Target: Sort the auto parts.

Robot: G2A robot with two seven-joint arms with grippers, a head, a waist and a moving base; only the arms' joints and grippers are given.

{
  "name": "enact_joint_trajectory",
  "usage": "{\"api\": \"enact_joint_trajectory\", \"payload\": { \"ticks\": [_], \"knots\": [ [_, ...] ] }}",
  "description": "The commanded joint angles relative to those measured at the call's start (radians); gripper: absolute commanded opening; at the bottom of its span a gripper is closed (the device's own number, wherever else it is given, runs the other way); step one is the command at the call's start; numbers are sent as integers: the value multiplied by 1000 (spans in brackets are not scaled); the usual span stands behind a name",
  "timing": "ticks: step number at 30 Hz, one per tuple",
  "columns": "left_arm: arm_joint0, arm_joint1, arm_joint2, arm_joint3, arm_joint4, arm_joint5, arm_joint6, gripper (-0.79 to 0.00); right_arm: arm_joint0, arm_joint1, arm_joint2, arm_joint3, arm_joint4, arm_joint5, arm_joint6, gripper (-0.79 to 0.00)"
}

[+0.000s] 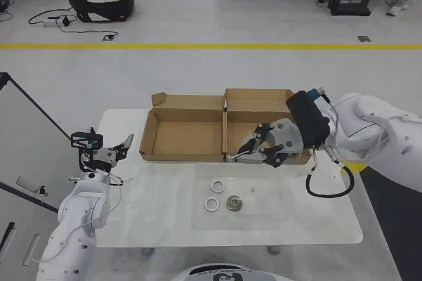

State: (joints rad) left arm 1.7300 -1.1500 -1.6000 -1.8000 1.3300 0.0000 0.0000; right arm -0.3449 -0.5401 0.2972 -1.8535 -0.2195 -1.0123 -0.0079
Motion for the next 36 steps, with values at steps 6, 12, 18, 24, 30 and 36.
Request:
{"api": "enact_joint_trajectory", "payload": {
  "ticks": [6, 12, 18, 24, 30, 36],
  "knots": [
    [0, 0, 0, 0, 0, 0, 0, 0, 0, 15, 6, -30, 28, 0, -62, -785],
    [0, 0, 0, 0, 0, 0, 0, 0, 0, 15, 6, -30, 28, 0, -62, -785],
    [0, 0, 0, 0, 0, 0, 0, 0, 0, 15, 6, -30, 28, 0, -62, -785],
    [0, 0, 0, 0, 0, 0, 0, 0, 0, 15, 6, -30, 28, 0, -62, -785],
    [0, 0, 0, 0, 0, 0, 0, 0, -10, 13, 25, -47, 32, 15, -74, -785],
    [0, 0, 0, 0, 0, 0, 0, 0, -67, 5, 95, -97, 29, 0, -201, -785]
  ]
}}
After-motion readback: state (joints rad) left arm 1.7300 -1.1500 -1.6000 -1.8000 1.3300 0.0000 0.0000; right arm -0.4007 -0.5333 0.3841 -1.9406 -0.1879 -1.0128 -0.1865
